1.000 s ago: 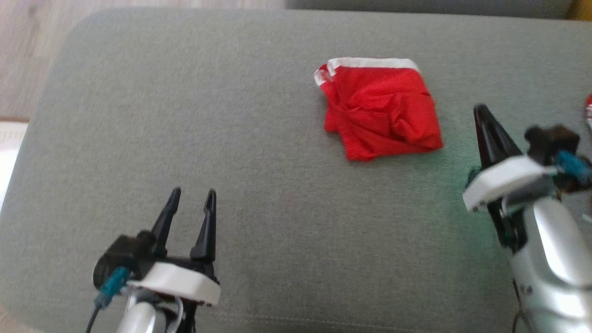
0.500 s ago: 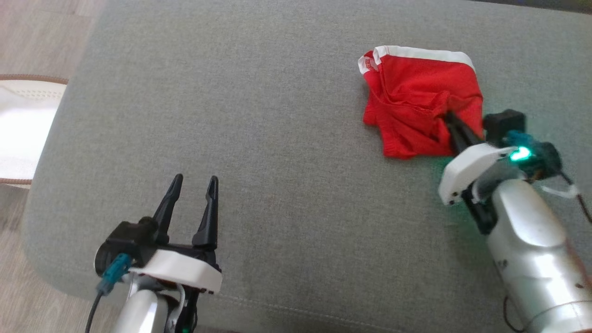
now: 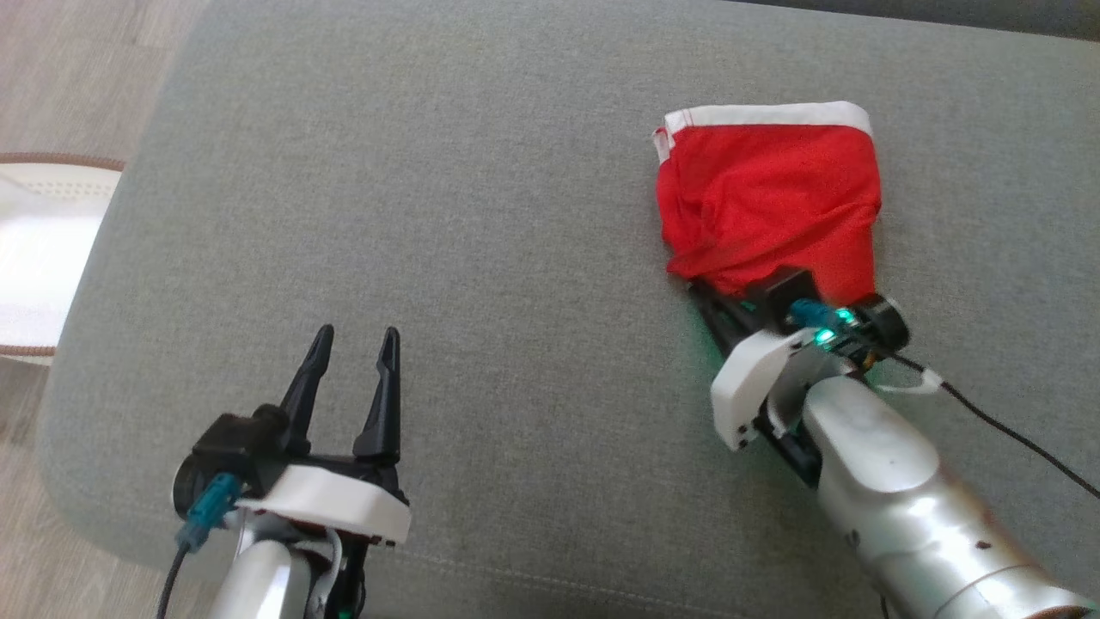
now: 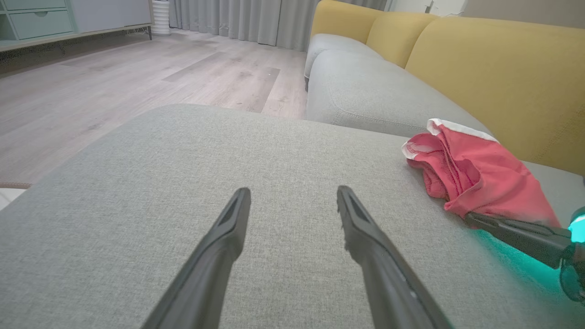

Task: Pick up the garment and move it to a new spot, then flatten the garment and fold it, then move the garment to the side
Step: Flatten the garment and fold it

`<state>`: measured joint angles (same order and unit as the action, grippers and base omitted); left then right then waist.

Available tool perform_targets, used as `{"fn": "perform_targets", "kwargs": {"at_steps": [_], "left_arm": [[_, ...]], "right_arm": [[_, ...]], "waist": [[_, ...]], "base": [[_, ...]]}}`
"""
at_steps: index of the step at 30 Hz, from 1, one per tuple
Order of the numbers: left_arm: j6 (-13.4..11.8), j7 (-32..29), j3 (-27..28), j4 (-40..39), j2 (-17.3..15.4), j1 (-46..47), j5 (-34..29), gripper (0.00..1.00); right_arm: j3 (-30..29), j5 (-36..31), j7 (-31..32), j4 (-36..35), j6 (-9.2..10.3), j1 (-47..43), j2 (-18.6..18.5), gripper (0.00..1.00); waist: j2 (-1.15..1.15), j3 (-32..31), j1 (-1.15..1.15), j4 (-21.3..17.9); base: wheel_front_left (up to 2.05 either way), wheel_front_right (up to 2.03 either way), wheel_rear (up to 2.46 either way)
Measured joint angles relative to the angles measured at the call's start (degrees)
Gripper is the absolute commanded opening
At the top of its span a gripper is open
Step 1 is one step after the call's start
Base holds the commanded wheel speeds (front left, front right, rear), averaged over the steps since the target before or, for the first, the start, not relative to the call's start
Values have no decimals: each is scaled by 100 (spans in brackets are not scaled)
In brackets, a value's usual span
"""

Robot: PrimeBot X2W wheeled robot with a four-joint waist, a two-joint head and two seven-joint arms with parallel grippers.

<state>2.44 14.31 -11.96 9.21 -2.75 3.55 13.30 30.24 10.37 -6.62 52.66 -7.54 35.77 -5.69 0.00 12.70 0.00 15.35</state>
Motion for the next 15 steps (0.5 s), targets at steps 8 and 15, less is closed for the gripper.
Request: {"fn": "perform_targets", "kwargs": {"at_steps": [8,15], "left_arm": [[-48,-1,87,-3,1,-229,47,100],[-41,-1,258,3,2,-380,21,100]], "right_arm": [[669,341,-189,15,0,-90,88,0],[411,616,-558,-304,0,-504,58,0]], "waist": [[0,-196,0,-182],[0,-454,0,-373]], "base": [[0,0,0],[0,0,0]]}}
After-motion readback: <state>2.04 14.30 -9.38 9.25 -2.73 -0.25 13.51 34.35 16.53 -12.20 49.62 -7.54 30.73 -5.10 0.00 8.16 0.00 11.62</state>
